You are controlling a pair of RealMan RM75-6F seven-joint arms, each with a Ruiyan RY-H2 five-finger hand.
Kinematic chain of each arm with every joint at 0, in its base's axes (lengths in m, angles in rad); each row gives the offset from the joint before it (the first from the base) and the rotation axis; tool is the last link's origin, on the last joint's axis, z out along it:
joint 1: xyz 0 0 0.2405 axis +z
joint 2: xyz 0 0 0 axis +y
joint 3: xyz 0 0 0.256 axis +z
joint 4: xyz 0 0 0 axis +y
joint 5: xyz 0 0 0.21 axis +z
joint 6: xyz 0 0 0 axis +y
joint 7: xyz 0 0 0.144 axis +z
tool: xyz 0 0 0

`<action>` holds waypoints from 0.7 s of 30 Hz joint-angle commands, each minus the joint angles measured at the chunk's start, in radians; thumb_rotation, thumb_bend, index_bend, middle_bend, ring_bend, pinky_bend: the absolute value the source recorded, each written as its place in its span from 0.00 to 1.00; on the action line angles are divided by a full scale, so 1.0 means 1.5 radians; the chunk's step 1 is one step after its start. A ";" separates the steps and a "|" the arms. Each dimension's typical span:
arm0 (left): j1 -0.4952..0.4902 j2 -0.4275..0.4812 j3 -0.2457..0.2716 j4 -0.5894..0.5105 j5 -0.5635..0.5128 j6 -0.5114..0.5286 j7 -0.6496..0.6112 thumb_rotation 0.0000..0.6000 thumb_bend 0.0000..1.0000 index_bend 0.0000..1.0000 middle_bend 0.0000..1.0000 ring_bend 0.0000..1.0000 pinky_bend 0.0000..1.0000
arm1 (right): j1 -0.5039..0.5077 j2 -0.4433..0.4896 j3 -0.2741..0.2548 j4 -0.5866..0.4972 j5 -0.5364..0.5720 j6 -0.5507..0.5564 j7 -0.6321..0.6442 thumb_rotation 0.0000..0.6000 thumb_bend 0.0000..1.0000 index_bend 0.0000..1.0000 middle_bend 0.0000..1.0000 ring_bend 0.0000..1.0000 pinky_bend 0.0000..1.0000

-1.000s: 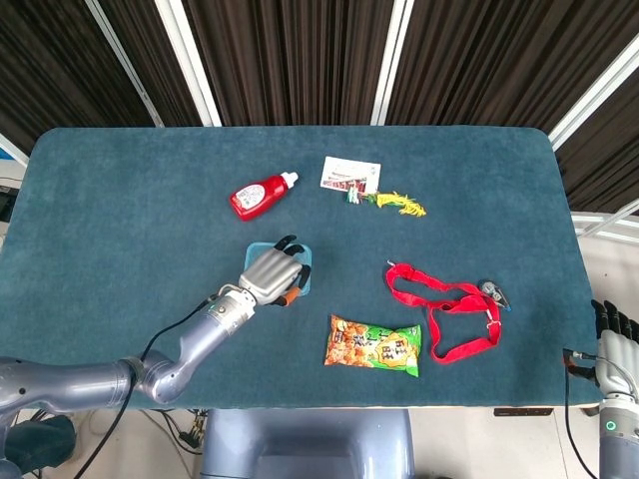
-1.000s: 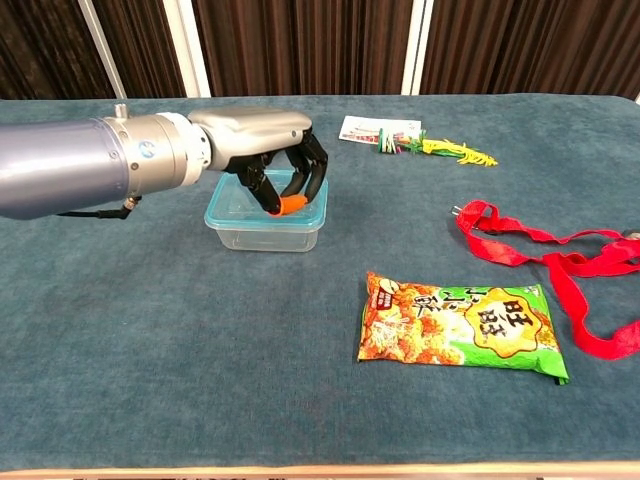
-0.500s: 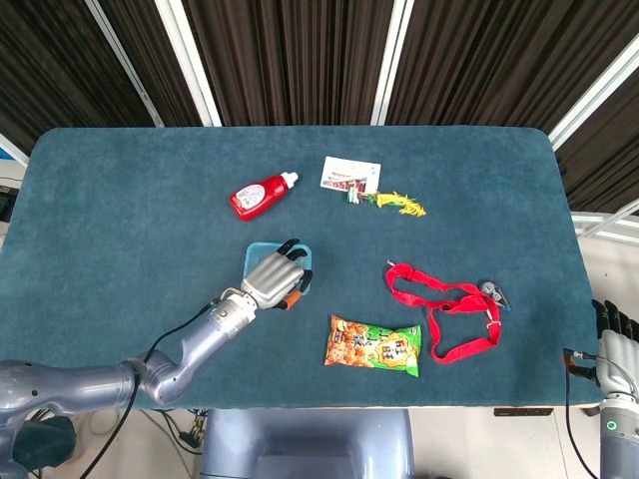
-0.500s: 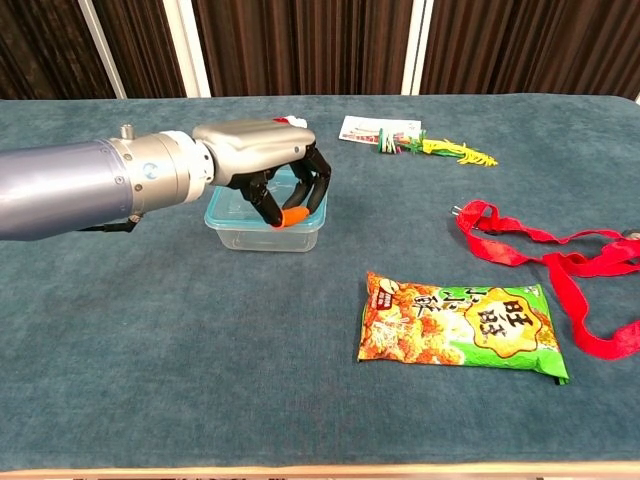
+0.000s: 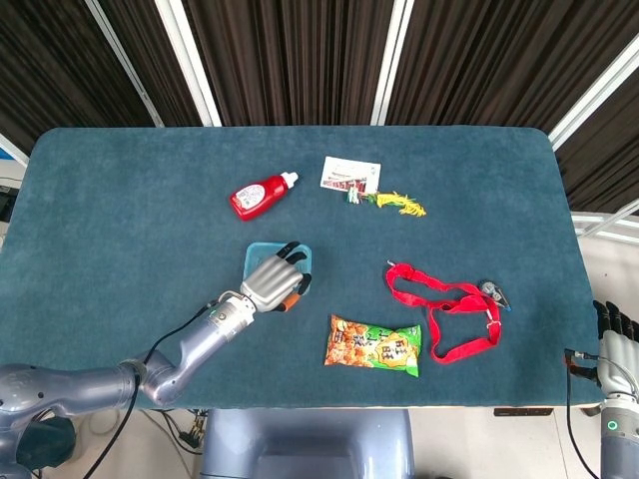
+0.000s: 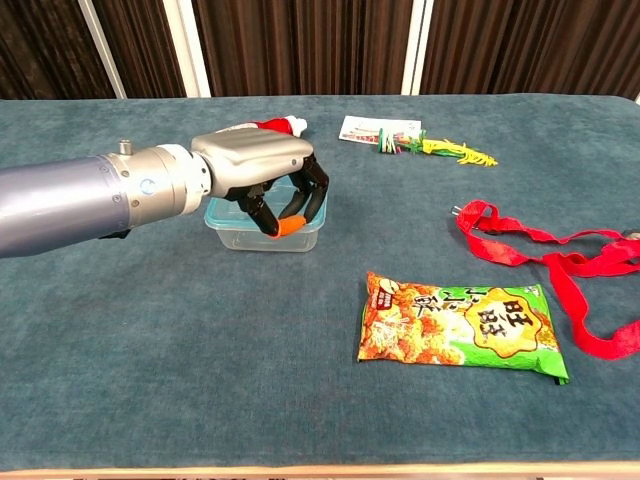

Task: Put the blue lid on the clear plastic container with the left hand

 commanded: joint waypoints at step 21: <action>0.009 -0.013 0.000 0.019 0.007 -0.009 0.005 1.00 0.47 0.67 0.65 0.16 0.06 | 0.001 0.002 0.000 -0.004 0.006 -0.002 -0.004 1.00 0.27 0.04 0.00 0.00 0.00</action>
